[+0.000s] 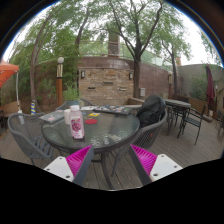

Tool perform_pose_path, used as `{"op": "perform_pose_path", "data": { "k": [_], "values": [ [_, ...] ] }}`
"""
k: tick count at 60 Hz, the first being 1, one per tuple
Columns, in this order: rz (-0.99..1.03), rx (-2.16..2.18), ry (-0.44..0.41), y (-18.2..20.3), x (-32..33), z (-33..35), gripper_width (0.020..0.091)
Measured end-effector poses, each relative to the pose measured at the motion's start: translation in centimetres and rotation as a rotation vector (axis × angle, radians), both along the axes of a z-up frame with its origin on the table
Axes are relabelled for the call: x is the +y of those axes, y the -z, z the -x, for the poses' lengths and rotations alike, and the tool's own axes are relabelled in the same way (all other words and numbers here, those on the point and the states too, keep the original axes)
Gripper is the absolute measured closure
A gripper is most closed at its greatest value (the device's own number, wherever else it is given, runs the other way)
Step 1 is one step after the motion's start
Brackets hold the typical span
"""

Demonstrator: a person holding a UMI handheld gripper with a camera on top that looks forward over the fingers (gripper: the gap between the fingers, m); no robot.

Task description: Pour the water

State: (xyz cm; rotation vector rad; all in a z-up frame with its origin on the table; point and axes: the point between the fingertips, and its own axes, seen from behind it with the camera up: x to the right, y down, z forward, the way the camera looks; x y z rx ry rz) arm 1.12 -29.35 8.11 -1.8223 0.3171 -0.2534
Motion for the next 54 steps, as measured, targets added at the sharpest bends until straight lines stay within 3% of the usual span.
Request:
{"op": "perform_pose_path", "data": {
  "k": [12, 19, 26, 48, 50, 52, 54],
  "values": [
    [0.005, -0.002, -0.05, 0.1, 2.3, 2.1, 0.028],
    [-0.055, -0.043, -0.154, -0.1, 6.7, 5.4, 0.0271],
    [-0.133, -0.04, -0.199, 0.1, 12.0, 8.3, 0.0272],
    [-0.184, -0.111, -0.133, 1.3, 26.9, 10.3, 0.0272],
    [-0.172, -0.1, -0.128, 1.7, 27.3, 10.4, 0.0359],
    [-0.148, -0.097, -0.106, 2.3, 27.3, 9.9, 0.0565],
    [-0.162, -0.088, -0.095, 1.9, 27.3, 9.7, 0.0563]
  ]
}}
